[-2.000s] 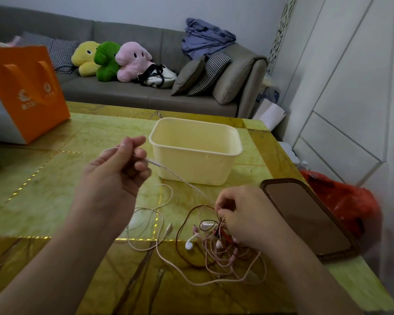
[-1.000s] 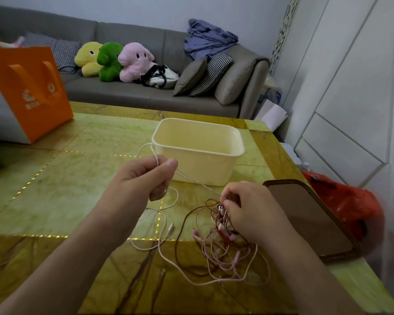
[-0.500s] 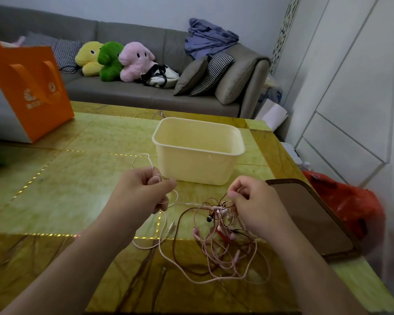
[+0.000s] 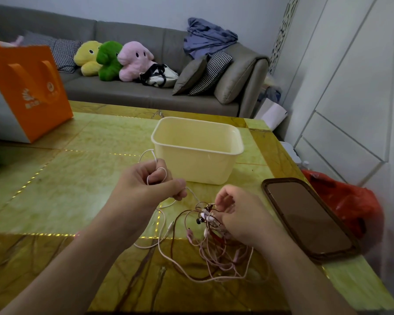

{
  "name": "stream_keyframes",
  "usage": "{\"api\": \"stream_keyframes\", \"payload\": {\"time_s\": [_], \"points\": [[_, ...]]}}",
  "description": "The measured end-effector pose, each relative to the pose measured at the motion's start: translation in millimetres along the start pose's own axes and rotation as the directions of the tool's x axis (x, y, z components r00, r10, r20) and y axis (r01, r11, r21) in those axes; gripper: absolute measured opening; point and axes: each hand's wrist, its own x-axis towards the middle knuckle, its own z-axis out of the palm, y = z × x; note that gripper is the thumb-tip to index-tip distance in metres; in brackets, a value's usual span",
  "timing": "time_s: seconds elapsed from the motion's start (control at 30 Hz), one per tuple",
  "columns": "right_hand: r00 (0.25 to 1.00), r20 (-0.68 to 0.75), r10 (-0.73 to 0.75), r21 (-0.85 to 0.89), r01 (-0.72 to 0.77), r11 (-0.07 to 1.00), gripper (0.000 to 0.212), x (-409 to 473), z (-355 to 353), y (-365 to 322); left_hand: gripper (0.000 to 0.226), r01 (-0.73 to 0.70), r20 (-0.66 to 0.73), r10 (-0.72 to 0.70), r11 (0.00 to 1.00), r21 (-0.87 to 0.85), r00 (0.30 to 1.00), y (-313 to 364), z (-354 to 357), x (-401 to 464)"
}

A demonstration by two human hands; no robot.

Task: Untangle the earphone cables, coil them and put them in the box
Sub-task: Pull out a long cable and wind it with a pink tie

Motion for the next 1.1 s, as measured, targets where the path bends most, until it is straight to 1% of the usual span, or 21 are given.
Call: {"api": "stream_keyframes", "payload": {"time_s": [0.07, 0.13, 0.2, 0.3, 0.33, 0.4, 0.47, 0.53, 0.67, 0.8, 0.9, 0.97, 1.1], "points": [[0.997, 0.066, -0.050, 0.012, 0.050, 0.999, 0.035, -1.7, -1.8, -6.5, 0.055, 0.001, 0.008, -0.001, 1.000, -0.019, 1.000, -0.9, 0.1, -0.5], [0.990, 0.125, -0.059, 0.061, 0.052, 0.997, 0.045, -4.9, -3.8, -12.2, 0.048, -0.003, 0.014, 0.004, 0.999, -0.047, 1.000, -0.3, -0.5, -0.5], [0.989, 0.136, -0.053, 0.136, 0.034, 0.990, 0.040, -7.3, -4.1, -15.3, 0.049, -0.011, 0.018, 0.012, 0.998, -0.062, 1.000, 0.1, -1.0, -0.2], [0.990, 0.083, -0.116, 0.244, 0.092, 0.965, 0.014, -10.0, -4.1, -18.2, 0.051, -0.021, 0.010, 0.021, 0.997, -0.069, 1.000, 0.0, -0.4, 0.0], [0.987, 0.078, -0.142, 0.263, 0.117, 0.958, 0.010, -11.0, -4.5, -17.8, 0.049, -0.023, 0.007, 0.023, 0.997, -0.068, 1.000, 0.2, -0.3, -0.3], [0.981, 0.093, -0.170, 0.229, 0.145, 0.962, 0.016, -12.3, -3.6, -16.6, 0.046, -0.025, 0.005, 0.025, 0.997, -0.068, 1.000, 0.9, -0.6, -0.6], [0.982, 0.103, -0.157, 0.154, 0.141, 0.978, 0.015, -12.7, 0.0, -15.9, 0.049, -0.022, 0.006, 0.023, 0.997, -0.070, 1.000, 1.8, -0.3, -0.8], [0.989, 0.085, -0.123, 0.116, 0.113, 0.987, 0.012, -11.0, 3.9, -15.7, 0.056, -0.018, -0.007, 0.018, 0.998, -0.059, 1.000, 1.7, 0.1, -0.9], [0.996, 0.072, -0.059, 0.202, 0.044, 0.978, 0.026, -9.6, 3.7, -17.1, 0.055, -0.013, -0.031, 0.012, 0.999, -0.039, 0.999, 2.7, 0.1, -0.5], [0.991, 0.131, -0.028, 0.289, -0.011, 0.957, 0.024, -10.1, 2.2, -15.7, 0.054, -0.006, -0.038, 0.004, 0.999, -0.044, 0.999, 2.4, -1.8, -0.3], [0.992, 0.125, -0.002, 0.335, -0.041, 0.941, 0.028, -7.8, 3.6, -13.9, 0.054, 0.001, -0.050, -0.003, 0.999, -0.035, 0.999, 1.9, -3.1, 0.1], [0.992, 0.125, -0.005, 0.334, -0.037, 0.942, 0.031, -7.4, 3.8, -13.5, 0.054, 0.004, -0.055, -0.007, 0.999, -0.043, 0.998, 2.2, -4.0, 0.3], [0.992, 0.129, -0.005, 0.276, -0.031, 0.961, 0.027, -8.1, 4.6, -14.0, 0.055, -0.001, -0.060, -0.003, 0.999, -0.052, 0.998, 3.3, -3.4, -0.1]]}}
